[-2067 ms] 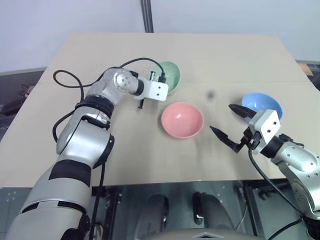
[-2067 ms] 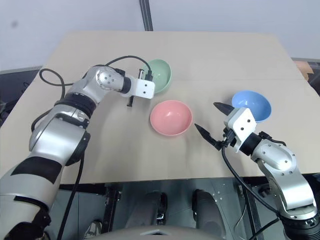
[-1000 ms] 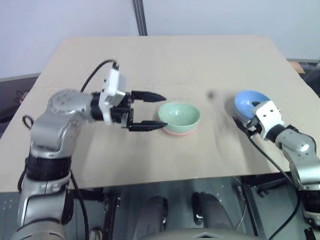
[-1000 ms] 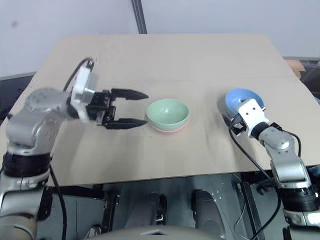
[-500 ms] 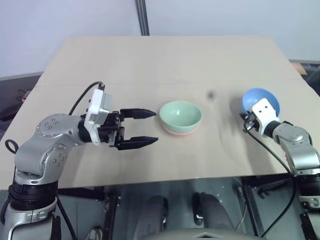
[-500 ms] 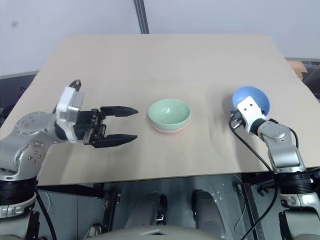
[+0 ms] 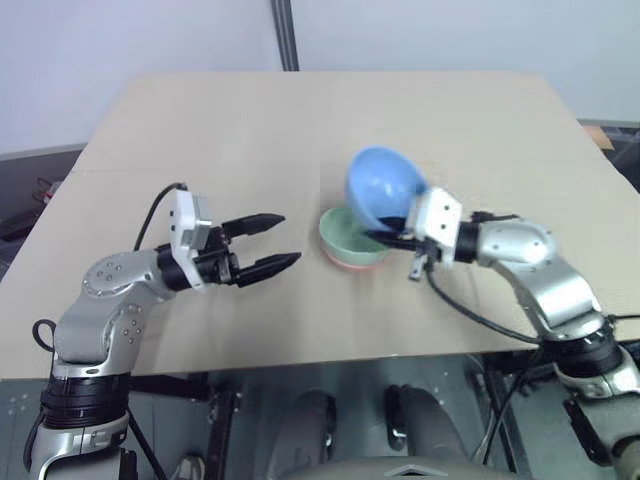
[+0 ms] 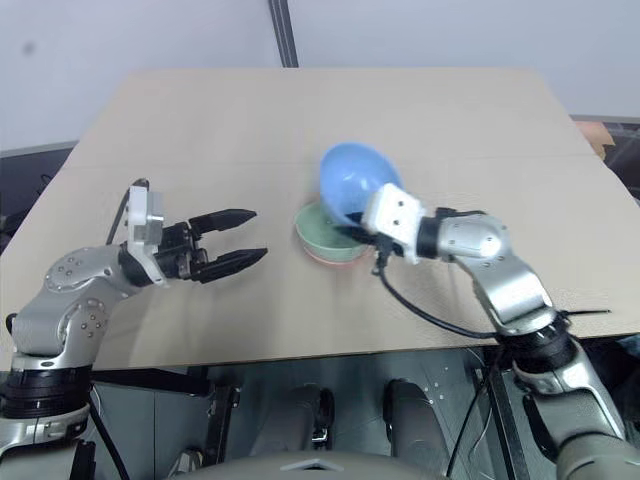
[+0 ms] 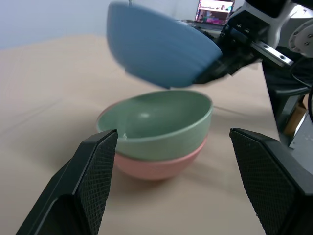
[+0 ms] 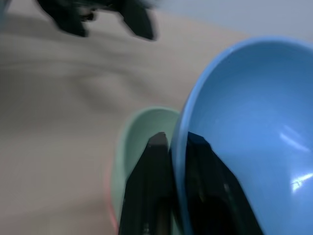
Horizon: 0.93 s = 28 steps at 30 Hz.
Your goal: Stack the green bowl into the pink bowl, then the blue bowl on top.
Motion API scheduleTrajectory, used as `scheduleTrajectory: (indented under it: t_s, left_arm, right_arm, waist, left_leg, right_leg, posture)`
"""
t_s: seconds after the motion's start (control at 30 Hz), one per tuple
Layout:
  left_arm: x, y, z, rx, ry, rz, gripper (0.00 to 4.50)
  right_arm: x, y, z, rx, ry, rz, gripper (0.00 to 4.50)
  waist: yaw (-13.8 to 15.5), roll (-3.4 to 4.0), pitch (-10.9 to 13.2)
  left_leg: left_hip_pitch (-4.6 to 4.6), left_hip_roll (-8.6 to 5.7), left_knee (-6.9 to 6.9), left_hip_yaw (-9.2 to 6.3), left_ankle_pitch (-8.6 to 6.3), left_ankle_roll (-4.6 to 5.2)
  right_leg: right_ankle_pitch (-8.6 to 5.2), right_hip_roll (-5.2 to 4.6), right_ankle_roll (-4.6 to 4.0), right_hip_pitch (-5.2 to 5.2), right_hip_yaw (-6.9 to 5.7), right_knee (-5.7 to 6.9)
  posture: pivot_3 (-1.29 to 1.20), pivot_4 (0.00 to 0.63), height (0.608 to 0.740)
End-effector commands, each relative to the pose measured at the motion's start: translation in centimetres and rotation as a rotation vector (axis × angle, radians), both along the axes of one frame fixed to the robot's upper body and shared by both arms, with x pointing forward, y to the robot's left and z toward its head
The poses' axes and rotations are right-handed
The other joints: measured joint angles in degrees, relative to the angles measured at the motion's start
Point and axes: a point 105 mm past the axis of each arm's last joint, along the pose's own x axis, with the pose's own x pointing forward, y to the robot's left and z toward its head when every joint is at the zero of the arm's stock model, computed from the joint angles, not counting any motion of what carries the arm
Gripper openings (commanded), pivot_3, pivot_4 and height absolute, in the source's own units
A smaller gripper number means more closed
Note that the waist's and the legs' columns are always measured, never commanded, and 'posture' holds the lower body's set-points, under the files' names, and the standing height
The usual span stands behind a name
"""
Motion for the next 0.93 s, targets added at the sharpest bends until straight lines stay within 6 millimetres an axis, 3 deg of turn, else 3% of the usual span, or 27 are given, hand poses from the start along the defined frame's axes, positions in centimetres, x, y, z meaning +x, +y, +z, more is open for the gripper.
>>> scheduleTrajectory:
  t_s: [0.03, 0.17, 0.23, 0.37, 0.47, 0.73, 0.93]
  left_arm:
    - [-0.1, -0.1, 1.1, 0.012, -0.057, -0.011, 3.89]
    - [0.1, 0.0, 0.9, 0.022, -0.068, 0.037, 3.89]
    - [0.1, 0.0, 0.7, 0.026, -0.069, 0.061, 3.89]
    - [0.3, 0.5, 0.7, 0.013, -0.081, 0.14, 3.89]
    - [0.2, 0.6, 0.7, -0.002, -0.084, 0.181, 3.89]
    - [-1.7, 2.2, -0.4, 0.048, -0.039, 0.252, 3.89]
    - [-3.8, 4.2, -1.3, 0.105, 0.005, 0.284, 3.89]
  right_arm:
    - [0.7, 0.1, -0.1, -0.045, -0.029, 0.001, 1.92]
    - [0.7, -0.9, 1.8, 0.008, -0.085, -0.042, 3.94]
    - [0.2, -1.7, 3.2, 0.074, -0.087, -0.067, 4.19]
    - [-1.5, -3.5, 5.7, 0.214, -0.094, -0.109, 4.19]
    - [-2.1, -5.4, 6.1, 0.272, -0.072, -0.194, 4.19]
    - [-3.6, -13.5, 0.7, 0.14, 0.052, -0.484, 4.36]
    - [-5.5, -17.3, -1.3, 0.093, 0.135, -0.582, 4.36]
  waist:
    - [0.21, 0.0, 0.0]
    - [0.23, 0.01, 0.0]
    - [0.22, 0.02, 0.01]
    - [0.28, 0.02, 0.01]
    - [0.43, 0.01, 0.01]
    - [0.99, 0.02, 0.01]
    - [0.99, 0.03, 0.0]
  left_leg:
    - [-0.01, 0.0, 0.0, -0.03, 0.0, 0.0]
    - [-0.16, 0.0, 0.0, -0.1, 0.02, -0.04]
    - [-0.2, 0.0, -0.01, -0.12, 0.02, -0.04]
    - [-0.22, 0.0, -0.01, -0.17, 0.0, -0.03]
    - [-0.21, 0.0, -0.01, -0.19, -0.01, -0.02]
    - [-0.21, -0.01, -0.02, -0.12, -0.01, -0.01]
    - [-0.08, 0.06, -0.02, -0.03, -0.02, 0.0]
  right_leg:
    - [0.0, 0.0, -0.01, 0.0, -0.02, 0.0]
    - [0.11, -0.01, 0.12, -0.13, -0.07, -0.01]
    - [0.12, -0.01, 0.14, -0.15, -0.09, -0.02]
    - [0.13, -0.05, 0.16, -0.14, -0.12, -0.05]
    - [0.12, -0.11, 0.15, -0.11, -0.15, -0.05]
    - [-0.01, -0.18, -0.02, -0.12, -0.15, -0.08]
    - [-0.16, -0.12, 0.21, -0.07, -0.11, -0.07]
  posture:
    - [0.0, 0.15, 0.74]
    - [0.0, 0.15, 0.74]
    - [0.0, 0.15, 0.74]
    - [0.0, 0.15, 0.74]
    - [0.0, 0.15, 0.74]
    - [0.0, 0.15, 0.74]
    - [0.0, 0.15, 0.74]
